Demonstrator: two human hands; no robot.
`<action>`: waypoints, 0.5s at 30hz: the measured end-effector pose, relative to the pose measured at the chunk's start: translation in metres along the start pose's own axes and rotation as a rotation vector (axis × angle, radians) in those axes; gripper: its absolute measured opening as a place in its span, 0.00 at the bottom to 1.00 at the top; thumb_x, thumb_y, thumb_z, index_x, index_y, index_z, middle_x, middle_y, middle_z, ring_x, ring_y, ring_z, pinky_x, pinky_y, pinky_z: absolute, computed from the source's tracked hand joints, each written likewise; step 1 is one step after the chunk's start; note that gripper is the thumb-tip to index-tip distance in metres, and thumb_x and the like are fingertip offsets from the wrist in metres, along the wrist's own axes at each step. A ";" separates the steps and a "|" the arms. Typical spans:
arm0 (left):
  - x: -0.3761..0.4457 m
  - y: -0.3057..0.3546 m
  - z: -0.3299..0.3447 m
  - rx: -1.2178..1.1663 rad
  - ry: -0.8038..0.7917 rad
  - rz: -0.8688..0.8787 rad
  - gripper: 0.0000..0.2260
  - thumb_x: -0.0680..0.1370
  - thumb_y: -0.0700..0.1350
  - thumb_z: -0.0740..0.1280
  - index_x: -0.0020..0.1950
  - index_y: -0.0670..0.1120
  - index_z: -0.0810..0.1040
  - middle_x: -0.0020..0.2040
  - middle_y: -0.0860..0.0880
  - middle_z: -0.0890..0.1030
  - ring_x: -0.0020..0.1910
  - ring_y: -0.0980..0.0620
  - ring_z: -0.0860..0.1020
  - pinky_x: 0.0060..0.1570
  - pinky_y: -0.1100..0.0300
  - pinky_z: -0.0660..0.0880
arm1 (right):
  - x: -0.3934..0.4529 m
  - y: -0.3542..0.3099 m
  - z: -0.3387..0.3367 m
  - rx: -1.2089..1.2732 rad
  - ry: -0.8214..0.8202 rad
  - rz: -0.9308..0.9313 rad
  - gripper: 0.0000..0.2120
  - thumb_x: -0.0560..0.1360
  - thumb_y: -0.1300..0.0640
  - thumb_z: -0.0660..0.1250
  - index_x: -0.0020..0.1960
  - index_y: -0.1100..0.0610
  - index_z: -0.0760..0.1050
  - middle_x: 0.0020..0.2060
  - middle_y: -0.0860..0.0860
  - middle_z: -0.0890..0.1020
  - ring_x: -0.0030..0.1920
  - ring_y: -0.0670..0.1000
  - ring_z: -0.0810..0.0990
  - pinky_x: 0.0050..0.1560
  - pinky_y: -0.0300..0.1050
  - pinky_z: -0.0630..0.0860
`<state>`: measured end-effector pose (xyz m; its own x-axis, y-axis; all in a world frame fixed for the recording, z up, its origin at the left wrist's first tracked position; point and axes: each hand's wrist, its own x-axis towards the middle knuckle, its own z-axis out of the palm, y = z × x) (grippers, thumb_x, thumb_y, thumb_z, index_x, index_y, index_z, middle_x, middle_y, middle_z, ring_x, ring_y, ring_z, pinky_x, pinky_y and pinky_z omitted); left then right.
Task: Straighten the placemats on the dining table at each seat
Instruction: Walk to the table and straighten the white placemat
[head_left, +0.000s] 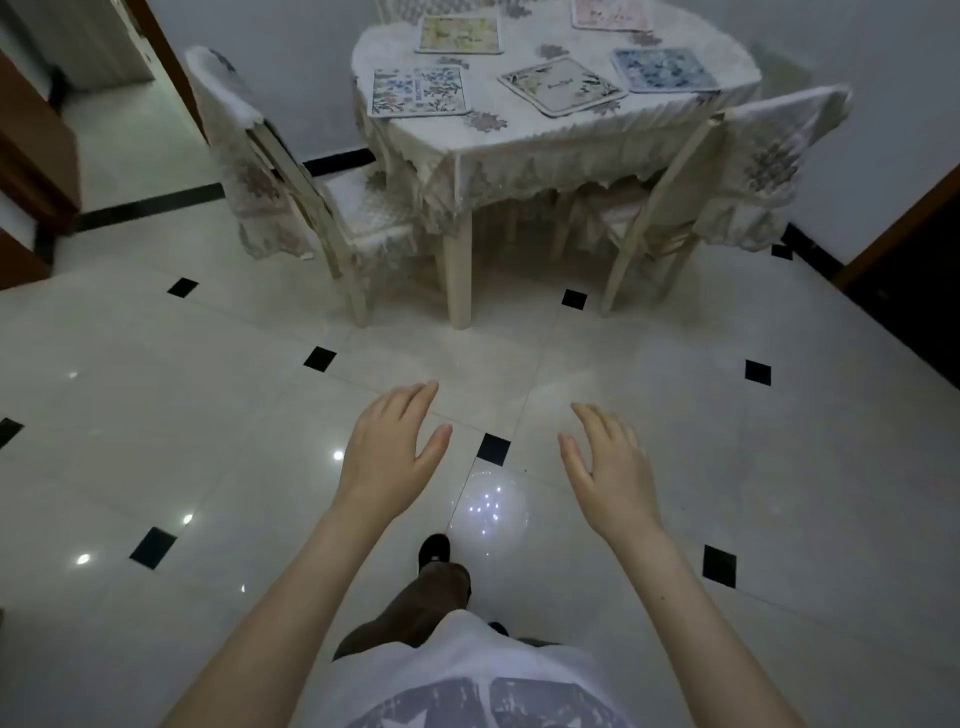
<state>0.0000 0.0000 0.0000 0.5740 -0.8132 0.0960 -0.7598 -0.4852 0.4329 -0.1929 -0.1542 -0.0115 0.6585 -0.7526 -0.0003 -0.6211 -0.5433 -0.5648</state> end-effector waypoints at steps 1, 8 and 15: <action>0.009 -0.001 0.000 -0.011 0.017 0.014 0.22 0.79 0.52 0.59 0.71 0.46 0.66 0.68 0.48 0.73 0.67 0.50 0.69 0.68 0.54 0.64 | 0.008 0.001 -0.002 0.010 0.029 -0.005 0.21 0.79 0.48 0.56 0.70 0.55 0.67 0.67 0.52 0.72 0.69 0.54 0.67 0.69 0.55 0.65; 0.080 -0.008 0.000 -0.029 0.055 0.045 0.22 0.79 0.52 0.60 0.71 0.47 0.66 0.67 0.48 0.73 0.67 0.49 0.69 0.67 0.54 0.64 | 0.079 -0.002 -0.006 -0.030 0.110 -0.057 0.19 0.79 0.50 0.58 0.68 0.56 0.69 0.64 0.52 0.75 0.66 0.54 0.70 0.66 0.54 0.68; 0.174 -0.038 0.010 0.001 0.002 0.080 0.23 0.79 0.54 0.58 0.72 0.48 0.65 0.67 0.49 0.73 0.65 0.49 0.70 0.65 0.53 0.67 | 0.172 -0.015 0.019 -0.081 0.085 -0.017 0.19 0.79 0.50 0.59 0.67 0.56 0.70 0.63 0.53 0.76 0.65 0.55 0.71 0.65 0.52 0.68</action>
<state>0.1253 -0.1260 -0.0082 0.5122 -0.8487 0.1319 -0.8034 -0.4192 0.4229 -0.0623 -0.2682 -0.0193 0.6333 -0.7697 0.0805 -0.6444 -0.5821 -0.4959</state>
